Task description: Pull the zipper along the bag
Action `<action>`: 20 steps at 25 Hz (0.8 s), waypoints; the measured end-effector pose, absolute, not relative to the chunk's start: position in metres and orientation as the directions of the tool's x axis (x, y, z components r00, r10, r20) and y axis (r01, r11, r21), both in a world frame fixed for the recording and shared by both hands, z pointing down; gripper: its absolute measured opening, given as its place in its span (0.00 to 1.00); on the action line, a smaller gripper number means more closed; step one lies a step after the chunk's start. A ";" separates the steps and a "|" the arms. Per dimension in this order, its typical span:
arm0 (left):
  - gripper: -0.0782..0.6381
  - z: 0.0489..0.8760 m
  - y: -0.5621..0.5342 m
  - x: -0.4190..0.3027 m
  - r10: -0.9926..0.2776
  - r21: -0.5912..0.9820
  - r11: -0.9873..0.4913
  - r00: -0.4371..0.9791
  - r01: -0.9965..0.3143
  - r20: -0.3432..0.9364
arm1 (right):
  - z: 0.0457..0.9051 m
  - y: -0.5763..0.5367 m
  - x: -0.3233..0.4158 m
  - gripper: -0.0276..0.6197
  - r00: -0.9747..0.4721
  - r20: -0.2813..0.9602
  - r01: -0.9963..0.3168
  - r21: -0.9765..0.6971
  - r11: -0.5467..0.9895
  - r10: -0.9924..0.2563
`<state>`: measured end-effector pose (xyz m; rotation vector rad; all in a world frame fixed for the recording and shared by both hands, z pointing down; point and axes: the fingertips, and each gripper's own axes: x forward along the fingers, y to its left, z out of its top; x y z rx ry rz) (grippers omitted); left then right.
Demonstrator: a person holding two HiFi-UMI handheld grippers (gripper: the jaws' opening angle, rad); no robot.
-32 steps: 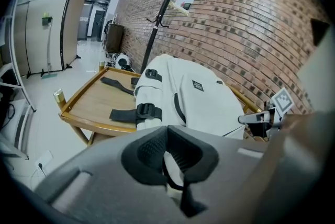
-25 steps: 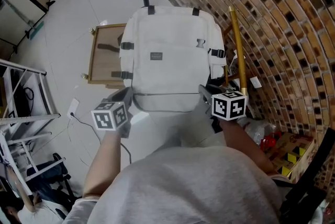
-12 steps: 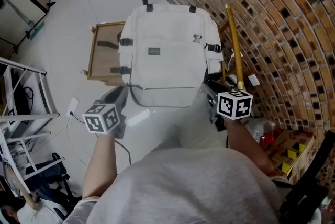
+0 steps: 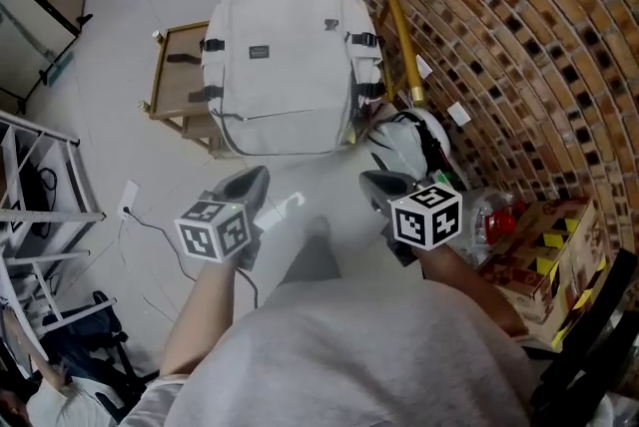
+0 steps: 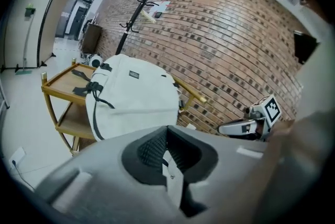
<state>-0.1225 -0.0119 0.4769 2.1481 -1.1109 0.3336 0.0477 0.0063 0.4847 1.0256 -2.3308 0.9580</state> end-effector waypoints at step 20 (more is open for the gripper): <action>0.11 0.451 0.378 0.022 -0.543 0.418 -0.488 0.642 -0.766 0.542 | 0.446 0.355 0.100 0.05 -0.782 0.501 -0.604 -0.465 0.648 -0.369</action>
